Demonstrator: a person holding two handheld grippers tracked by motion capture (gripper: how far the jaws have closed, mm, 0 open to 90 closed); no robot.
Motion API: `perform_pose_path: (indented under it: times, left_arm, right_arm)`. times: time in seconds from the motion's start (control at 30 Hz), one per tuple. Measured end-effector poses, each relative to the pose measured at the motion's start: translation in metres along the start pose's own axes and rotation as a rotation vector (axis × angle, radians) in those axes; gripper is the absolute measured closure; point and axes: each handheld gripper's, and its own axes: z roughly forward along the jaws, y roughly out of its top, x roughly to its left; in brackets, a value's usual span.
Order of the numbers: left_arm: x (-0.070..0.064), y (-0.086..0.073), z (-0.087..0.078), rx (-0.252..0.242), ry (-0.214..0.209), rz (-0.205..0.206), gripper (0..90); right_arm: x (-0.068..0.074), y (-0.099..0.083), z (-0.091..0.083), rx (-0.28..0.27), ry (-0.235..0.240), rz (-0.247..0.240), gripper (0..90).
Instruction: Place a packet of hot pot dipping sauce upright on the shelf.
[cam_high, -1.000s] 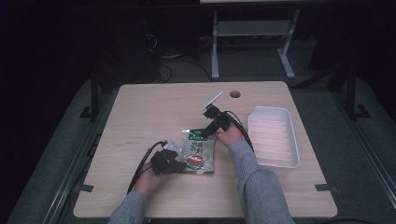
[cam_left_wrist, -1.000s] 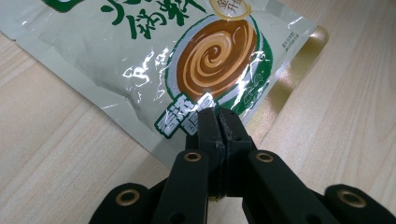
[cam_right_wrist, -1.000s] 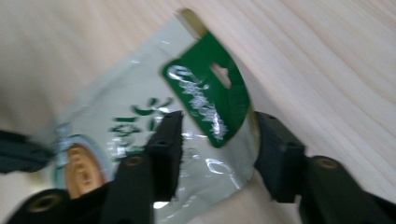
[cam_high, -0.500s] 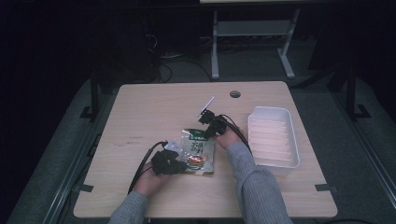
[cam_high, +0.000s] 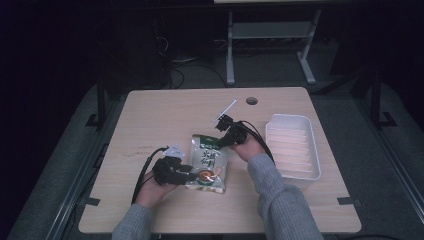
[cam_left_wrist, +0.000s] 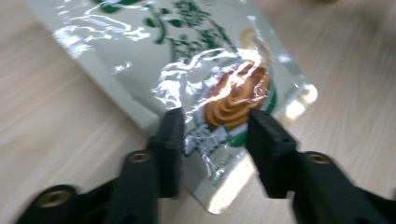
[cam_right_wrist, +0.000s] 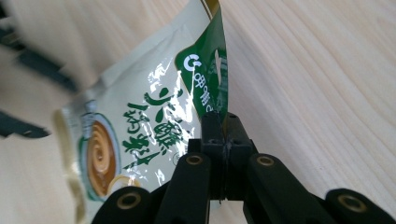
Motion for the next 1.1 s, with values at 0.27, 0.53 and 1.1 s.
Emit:
perform_pose_path:
  times: [0.27,0.53,1.1]
  left_arm:
    - [0.009,-0.002,-0.009,-0.068,0.01,-0.058,35.7]
    - [0.016,-0.004,-0.009,-0.105,-0.096,-0.11,32.6]
    - [0.013,-0.007,-0.023,-0.113,-0.217,-0.036,75.0]
  right_arm:
    - [0.019,-0.005,-0.03,-0.087,0.071,-0.065,89.0]
    - [0.043,-0.008,-0.055,-0.155,0.142,-0.159,89.0]
    - [0.065,-0.011,-0.072,-0.178,0.21,-0.24,88.9]
